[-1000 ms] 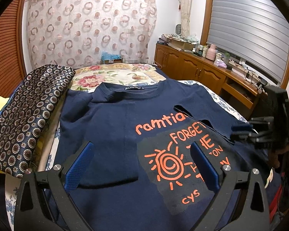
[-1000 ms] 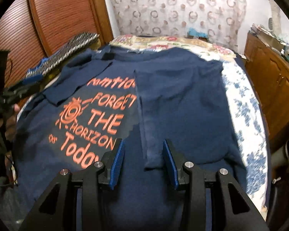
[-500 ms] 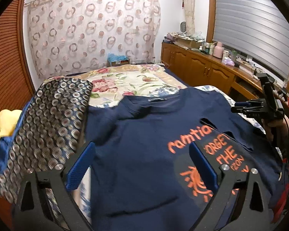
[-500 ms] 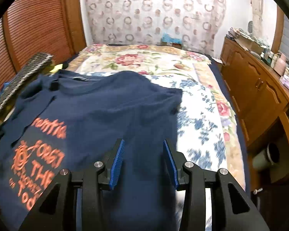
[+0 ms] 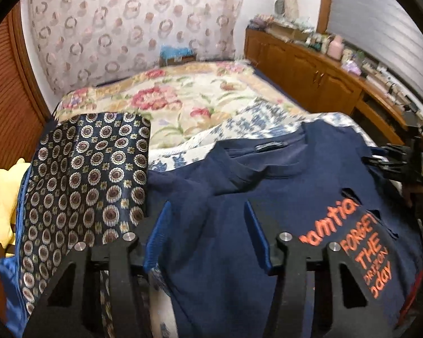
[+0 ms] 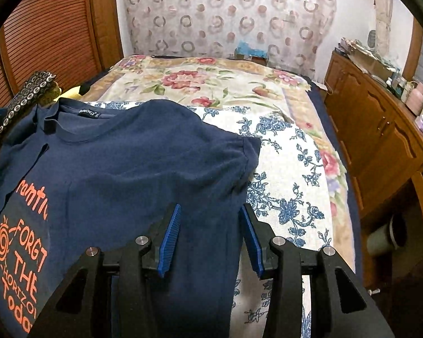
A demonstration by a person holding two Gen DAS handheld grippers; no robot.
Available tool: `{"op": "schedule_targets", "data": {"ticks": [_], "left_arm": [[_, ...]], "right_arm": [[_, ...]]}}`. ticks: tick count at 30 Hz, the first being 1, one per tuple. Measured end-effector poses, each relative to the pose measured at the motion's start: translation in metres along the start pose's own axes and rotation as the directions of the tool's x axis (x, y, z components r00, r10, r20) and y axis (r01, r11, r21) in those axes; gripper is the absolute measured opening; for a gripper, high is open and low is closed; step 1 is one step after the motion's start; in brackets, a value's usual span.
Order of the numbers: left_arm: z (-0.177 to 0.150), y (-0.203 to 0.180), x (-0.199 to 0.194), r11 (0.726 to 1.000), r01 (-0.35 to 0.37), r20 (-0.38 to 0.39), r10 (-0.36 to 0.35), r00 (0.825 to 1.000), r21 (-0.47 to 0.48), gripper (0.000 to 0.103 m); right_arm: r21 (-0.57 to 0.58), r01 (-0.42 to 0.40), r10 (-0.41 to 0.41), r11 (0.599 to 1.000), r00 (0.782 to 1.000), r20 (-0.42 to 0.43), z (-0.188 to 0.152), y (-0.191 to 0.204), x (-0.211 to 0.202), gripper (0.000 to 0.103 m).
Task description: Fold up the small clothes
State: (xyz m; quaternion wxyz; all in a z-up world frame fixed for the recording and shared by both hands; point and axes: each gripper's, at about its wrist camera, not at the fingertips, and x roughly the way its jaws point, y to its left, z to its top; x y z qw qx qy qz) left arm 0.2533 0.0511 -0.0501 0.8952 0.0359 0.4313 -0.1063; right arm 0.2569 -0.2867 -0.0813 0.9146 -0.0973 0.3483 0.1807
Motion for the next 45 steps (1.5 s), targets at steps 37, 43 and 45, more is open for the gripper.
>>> {"op": "schedule_targets", "data": {"ticks": [37, 43, 45], "left_arm": [[0.013, 0.058, -0.024, 0.989, -0.123, 0.092, 0.13, 0.987, -0.079, 0.004], [0.005, 0.059, -0.025, 0.991, -0.106, 0.097, 0.115, 0.989, -0.085, 0.004], [0.002, 0.055, -0.031, 0.992, -0.094, 0.114, 0.103, 0.988, -0.086, 0.004]], "right_arm": [[0.077, -0.072, 0.074, 0.994, 0.997, -0.034, 0.026, -0.029, 0.019, 0.054], [0.019, -0.06, 0.06, 0.998, 0.997, -0.047, 0.04, -0.023, 0.034, 0.051], [-0.028, -0.067, 0.066, 0.997, 0.997, -0.048, 0.041, -0.015, 0.034, 0.034]]}}
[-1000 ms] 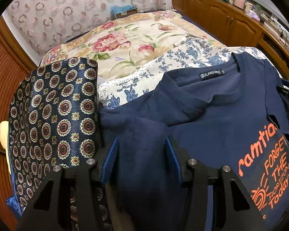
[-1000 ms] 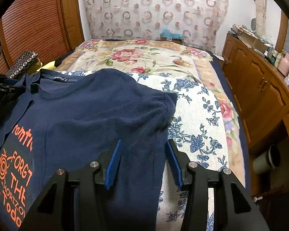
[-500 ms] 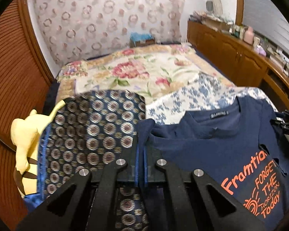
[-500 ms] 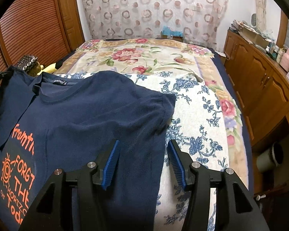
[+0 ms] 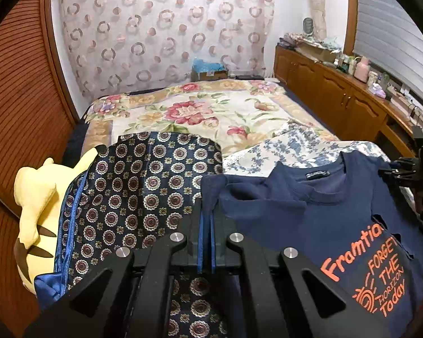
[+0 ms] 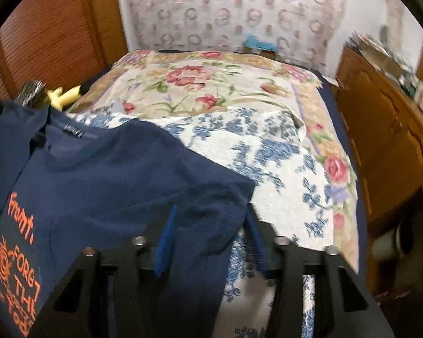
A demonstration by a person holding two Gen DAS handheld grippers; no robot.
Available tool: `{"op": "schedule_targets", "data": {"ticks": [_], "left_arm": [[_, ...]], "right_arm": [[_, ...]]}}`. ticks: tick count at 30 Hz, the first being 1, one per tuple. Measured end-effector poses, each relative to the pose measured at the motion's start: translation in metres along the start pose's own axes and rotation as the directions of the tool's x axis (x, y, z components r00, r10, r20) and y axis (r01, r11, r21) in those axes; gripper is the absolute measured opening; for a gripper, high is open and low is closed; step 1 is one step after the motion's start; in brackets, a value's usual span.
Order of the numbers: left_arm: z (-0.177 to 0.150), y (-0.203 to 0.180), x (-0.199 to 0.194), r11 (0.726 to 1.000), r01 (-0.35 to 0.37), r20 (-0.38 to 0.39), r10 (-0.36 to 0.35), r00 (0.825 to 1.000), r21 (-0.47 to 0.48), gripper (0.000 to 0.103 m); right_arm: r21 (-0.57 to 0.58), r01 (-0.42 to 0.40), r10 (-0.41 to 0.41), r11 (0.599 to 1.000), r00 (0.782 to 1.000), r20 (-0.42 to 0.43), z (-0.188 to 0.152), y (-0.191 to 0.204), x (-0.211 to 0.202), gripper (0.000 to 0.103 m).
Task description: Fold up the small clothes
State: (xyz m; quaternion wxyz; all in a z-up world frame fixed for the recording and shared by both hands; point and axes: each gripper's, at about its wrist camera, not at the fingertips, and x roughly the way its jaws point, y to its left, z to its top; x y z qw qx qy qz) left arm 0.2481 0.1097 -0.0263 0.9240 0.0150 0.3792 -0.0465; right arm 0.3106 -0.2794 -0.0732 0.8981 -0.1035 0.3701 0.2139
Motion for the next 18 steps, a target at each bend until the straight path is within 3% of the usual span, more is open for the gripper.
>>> {"op": "schedule_targets", "data": {"ticks": [1, 2, 4, 10, 18], "left_arm": [[0.0, -0.001, -0.003, 1.0, 0.006, 0.007, -0.006, 1.0, 0.0, 0.004], [-0.002, -0.002, -0.007, 1.0, 0.009, 0.015, -0.009, 1.0, 0.0, 0.004], [-0.005, -0.004, -0.015, 1.0, 0.014, 0.031, -0.014, 0.999, 0.001, 0.004], [-0.014, -0.012, -0.051, 0.999, 0.033, 0.09, -0.033, 0.995, 0.009, 0.004], [-0.045, -0.027, -0.091, 0.996, 0.087, 0.138, -0.089, 0.986, 0.025, 0.004]], "right_arm": [[-0.022, -0.023, 0.023, 1.0, 1.0, -0.002, 0.0, 0.005, 0.0, 0.018], [-0.043, -0.024, 0.024, 0.999, 1.0, -0.005, 0.0, 0.01, -0.001, 0.011], [-0.08, 0.037, -0.037, 0.996, 0.999, 0.008, -0.002, 0.021, -0.005, 0.007], [-0.028, 0.123, -0.115, 0.992, 0.974, 0.194, -0.004, 0.031, -0.059, 0.005], [-0.011, 0.086, -0.079, 0.996, 0.959, 0.273, -0.042, 0.05, -0.12, 0.005]]}}
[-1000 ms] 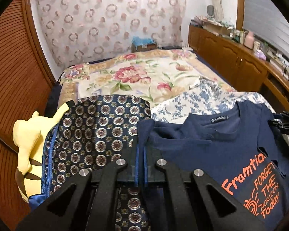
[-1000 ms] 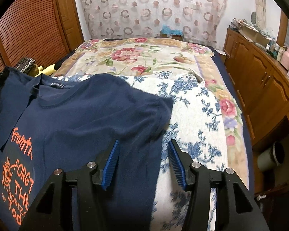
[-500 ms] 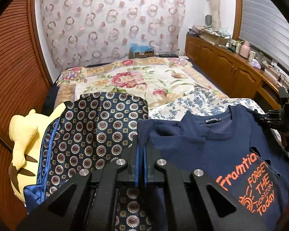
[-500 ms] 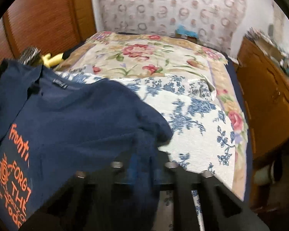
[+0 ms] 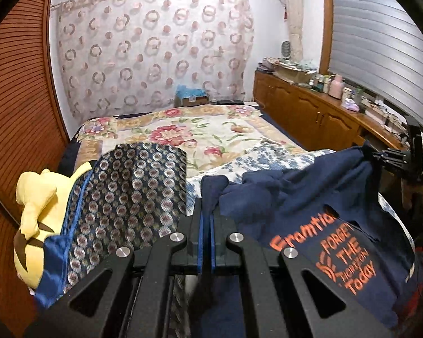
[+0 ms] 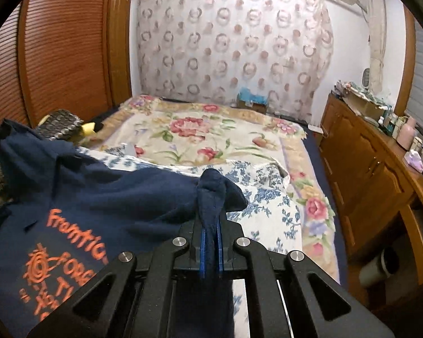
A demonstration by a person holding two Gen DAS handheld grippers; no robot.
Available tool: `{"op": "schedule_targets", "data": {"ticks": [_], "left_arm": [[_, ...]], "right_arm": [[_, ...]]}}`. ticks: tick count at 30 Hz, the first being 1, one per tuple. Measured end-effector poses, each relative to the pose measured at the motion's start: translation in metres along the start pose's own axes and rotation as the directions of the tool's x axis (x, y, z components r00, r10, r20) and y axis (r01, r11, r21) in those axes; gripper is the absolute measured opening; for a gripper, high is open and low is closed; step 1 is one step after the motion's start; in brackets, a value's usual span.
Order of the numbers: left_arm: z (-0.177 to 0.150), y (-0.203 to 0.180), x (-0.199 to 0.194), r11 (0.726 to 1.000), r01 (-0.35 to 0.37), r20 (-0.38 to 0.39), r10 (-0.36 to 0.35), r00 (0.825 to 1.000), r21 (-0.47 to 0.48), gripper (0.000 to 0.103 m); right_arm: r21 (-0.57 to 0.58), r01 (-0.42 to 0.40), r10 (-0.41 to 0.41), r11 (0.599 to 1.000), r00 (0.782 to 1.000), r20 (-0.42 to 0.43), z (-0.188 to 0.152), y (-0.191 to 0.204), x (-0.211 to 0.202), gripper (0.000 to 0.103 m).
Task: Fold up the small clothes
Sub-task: 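Lift the held shirt side with both grippers and fold it over the other half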
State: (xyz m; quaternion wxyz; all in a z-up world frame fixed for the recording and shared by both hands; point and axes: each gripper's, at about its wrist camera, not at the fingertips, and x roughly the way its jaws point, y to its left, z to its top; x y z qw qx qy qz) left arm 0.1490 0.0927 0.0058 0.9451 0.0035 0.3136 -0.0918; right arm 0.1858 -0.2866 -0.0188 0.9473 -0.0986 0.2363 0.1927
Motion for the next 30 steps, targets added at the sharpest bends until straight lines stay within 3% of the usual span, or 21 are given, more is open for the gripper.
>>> {"op": "schedule_targets", "data": {"ticks": [13, 21, 30], "left_arm": [[-0.066, -0.02, -0.056, 0.996, 0.07, 0.04, -0.068, 0.997, -0.049, 0.004], [-0.083, -0.028, -0.097, 0.992, 0.106, 0.113, -0.097, 0.989, -0.074, 0.004], [-0.101, -0.027, -0.137, 0.994, 0.09, 0.125, -0.081, 0.989, -0.066, 0.004]], "right_arm": [[0.021, -0.06, 0.059, 0.998, 0.997, 0.041, -0.065, 0.007, -0.087, 0.005], [0.01, -0.077, 0.076, 0.997, 0.995, 0.071, -0.076, 0.005, -0.122, 0.005], [0.011, -0.075, 0.074, 0.997, 0.995, 0.073, -0.109, 0.001, -0.178, 0.006]]}}
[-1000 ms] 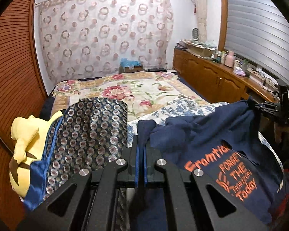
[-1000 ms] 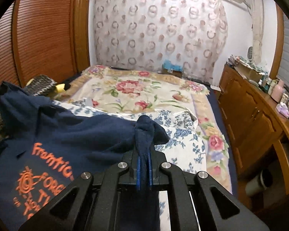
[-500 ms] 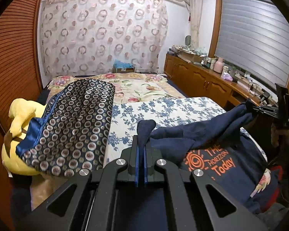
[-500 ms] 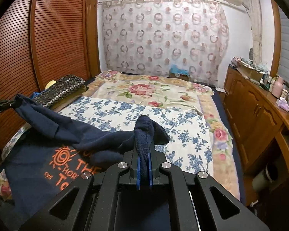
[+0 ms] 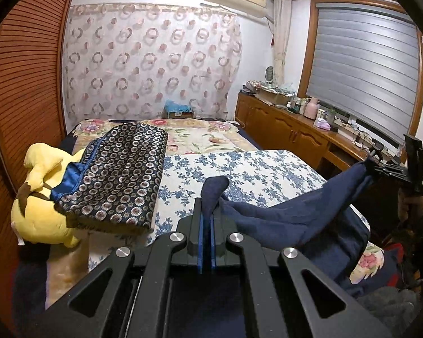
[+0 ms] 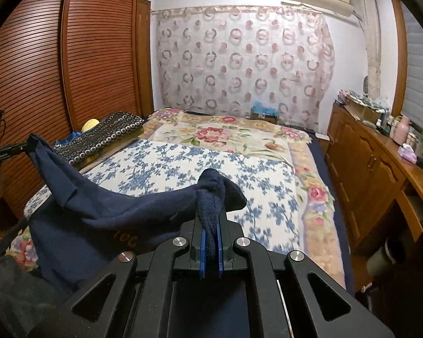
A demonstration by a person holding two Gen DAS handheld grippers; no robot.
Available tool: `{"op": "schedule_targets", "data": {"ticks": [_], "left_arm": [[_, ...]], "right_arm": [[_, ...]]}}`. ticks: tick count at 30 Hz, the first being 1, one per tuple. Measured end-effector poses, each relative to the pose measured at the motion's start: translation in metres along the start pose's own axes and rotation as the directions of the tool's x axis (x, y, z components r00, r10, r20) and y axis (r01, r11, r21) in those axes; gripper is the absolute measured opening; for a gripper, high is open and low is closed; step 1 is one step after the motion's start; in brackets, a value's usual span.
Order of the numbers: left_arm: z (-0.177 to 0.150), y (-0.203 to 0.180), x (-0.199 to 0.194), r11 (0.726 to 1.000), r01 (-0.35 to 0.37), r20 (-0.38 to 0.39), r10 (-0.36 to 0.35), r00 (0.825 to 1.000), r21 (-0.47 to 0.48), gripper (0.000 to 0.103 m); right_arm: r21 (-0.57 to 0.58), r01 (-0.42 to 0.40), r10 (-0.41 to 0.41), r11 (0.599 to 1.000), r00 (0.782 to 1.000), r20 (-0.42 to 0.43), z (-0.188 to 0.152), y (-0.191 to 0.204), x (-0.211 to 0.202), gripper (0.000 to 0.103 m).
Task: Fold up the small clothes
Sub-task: 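Lift the held shirt side with both grippers and fold it over the other half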
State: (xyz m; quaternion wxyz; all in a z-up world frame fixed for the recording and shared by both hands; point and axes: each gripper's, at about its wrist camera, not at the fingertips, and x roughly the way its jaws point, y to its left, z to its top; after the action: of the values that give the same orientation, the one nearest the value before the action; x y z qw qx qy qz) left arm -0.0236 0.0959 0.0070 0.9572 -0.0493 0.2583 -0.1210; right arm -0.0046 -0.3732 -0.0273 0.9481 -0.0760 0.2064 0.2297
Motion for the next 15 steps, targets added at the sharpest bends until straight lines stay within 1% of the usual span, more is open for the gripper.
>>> {"op": "schedule_targets", "data": {"ticks": [4, 5, 6, 8, 10, 13, 15], "left_arm": [[-0.011, -0.001, -0.008, 1.0, -0.005, 0.0, 0.005, 1.0, 0.006, 0.004], [-0.016, 0.0, -0.006, 1.0, -0.011, -0.013, 0.011, 1.0, 0.004, 0.004], [-0.023, 0.0, -0.002, 1.0, -0.014, -0.031, 0.014, 0.999, 0.004, 0.004], [-0.037, 0.002, 0.005, 1.0, -0.007, -0.069, 0.007, 0.998, 0.001, 0.004], [-0.049, 0.003, 0.009, 1.0, -0.016, -0.1, 0.016, 0.995, -0.002, 0.004], [-0.061, 0.006, 0.016, 1.0, -0.027, -0.137, 0.025, 0.99, -0.007, 0.004], [-0.067, 0.009, 0.018, 0.999, -0.032, -0.152, 0.028, 0.988, -0.02, 0.004]], "right_arm": [[-0.009, 0.01, -0.01, 1.0, 1.0, -0.023, -0.008, 0.004, -0.022, 0.006], [-0.001, -0.004, 0.004, 1.0, 0.999, -0.048, -0.013, 0.005, -0.023, 0.006], [-0.003, -0.016, 0.016, 1.0, 0.996, -0.086, -0.017, 0.008, -0.019, 0.006], [-0.021, -0.002, -0.001, 1.0, 0.989, -0.147, -0.033, 0.012, -0.009, 0.006], [-0.023, -0.011, 0.006, 1.0, 0.979, -0.203, -0.046, 0.016, 0.004, 0.006], [-0.002, -0.005, 0.004, 1.0, 0.971, -0.237, -0.057, 0.016, 0.015, 0.006], [0.009, -0.001, 0.003, 1.0, 0.969, -0.246, -0.057, 0.015, 0.02, 0.006]]}}
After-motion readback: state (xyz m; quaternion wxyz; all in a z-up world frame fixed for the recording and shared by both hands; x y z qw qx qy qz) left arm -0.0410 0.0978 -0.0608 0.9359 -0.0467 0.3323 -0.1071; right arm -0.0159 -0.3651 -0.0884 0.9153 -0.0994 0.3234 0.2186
